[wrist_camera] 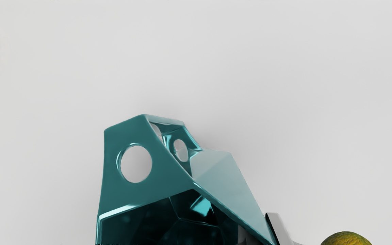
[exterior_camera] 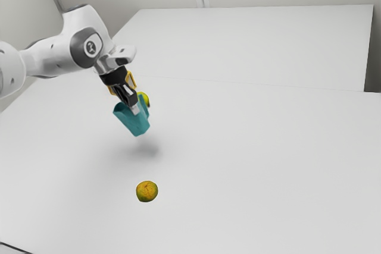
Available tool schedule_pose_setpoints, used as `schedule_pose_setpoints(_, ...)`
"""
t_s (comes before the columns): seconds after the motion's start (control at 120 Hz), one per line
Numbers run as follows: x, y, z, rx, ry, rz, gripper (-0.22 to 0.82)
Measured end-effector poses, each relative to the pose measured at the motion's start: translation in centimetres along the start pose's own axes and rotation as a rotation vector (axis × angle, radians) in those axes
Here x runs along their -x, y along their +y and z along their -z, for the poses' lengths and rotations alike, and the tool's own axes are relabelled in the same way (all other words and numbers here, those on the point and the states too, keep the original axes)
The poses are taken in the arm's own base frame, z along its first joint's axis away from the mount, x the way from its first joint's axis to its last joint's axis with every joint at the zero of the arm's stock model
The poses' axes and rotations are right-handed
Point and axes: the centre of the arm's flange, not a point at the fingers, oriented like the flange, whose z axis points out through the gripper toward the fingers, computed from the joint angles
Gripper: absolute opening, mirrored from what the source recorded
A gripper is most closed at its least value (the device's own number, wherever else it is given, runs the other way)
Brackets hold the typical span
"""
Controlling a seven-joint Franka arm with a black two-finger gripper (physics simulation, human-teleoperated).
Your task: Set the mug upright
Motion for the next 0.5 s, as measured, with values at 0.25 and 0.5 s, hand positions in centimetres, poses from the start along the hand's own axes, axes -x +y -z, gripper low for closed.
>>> schedule_pose_setpoints(0.25, -1.2, 1.7, -3.5, -0.108, -0.02, 0.035, -0.18)
schedule_pose_setpoints(0.5, -1.6, 1.2, -7.0, -0.122, -0.045, 0.105, -0.18)
